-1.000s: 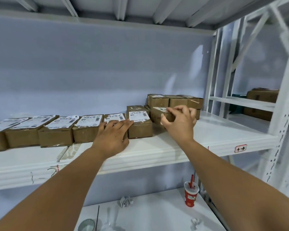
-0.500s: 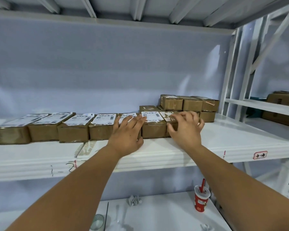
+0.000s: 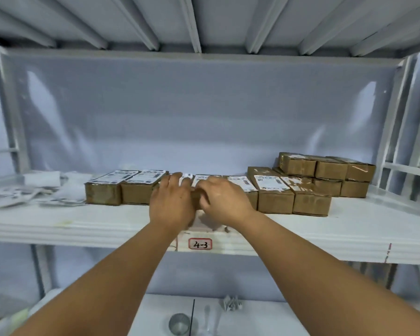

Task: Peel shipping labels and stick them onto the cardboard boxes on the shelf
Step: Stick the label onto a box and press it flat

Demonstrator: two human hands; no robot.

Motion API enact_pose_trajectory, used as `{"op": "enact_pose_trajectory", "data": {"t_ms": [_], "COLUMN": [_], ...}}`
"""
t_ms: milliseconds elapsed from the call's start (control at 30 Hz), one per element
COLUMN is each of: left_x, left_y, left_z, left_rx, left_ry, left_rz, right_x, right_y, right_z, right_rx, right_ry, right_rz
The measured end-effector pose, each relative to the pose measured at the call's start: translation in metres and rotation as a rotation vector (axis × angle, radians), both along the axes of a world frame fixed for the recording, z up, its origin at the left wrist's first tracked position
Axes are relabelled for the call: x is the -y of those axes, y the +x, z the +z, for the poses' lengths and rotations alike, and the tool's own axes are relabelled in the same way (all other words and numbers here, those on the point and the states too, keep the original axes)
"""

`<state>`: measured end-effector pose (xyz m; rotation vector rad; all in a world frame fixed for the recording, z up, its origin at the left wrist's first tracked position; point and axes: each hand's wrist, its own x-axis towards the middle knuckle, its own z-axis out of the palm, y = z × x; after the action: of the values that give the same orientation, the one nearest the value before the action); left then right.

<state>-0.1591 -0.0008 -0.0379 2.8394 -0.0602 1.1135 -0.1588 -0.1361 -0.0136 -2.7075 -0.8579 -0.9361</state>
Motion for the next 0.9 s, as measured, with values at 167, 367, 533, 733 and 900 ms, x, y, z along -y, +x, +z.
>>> {"op": "enact_pose_trajectory", "data": {"t_ms": [167,367,533,733,900], "left_x": [-0.078,-0.169,-0.223,-0.265,-0.291], "left_y": [-0.016,-0.019,-0.009,0.013,0.03], "left_z": [-0.003,-0.018,-0.026,-0.03,-0.03], "left_rx": [0.027,-0.058,-0.138,-0.052,-0.041], "left_ry": [-0.145,-0.259,-0.358,-0.407,-0.512], "left_rz": [0.119,0.28,0.333,0.268,0.158], "right_x": [-0.072,-0.153,-0.21,-0.27,-0.307], "right_y": [0.002,0.011,0.022,0.036,0.045], "right_z": [0.0,-0.011,-0.019,-0.028,-0.027], "right_rx": [-0.167,-0.312,-0.386,-0.379,-0.335], "right_ry": [-0.118,-0.158,-0.129,-0.097,-0.002], "right_rz": [0.073,0.195,0.265,0.305,0.151]}}
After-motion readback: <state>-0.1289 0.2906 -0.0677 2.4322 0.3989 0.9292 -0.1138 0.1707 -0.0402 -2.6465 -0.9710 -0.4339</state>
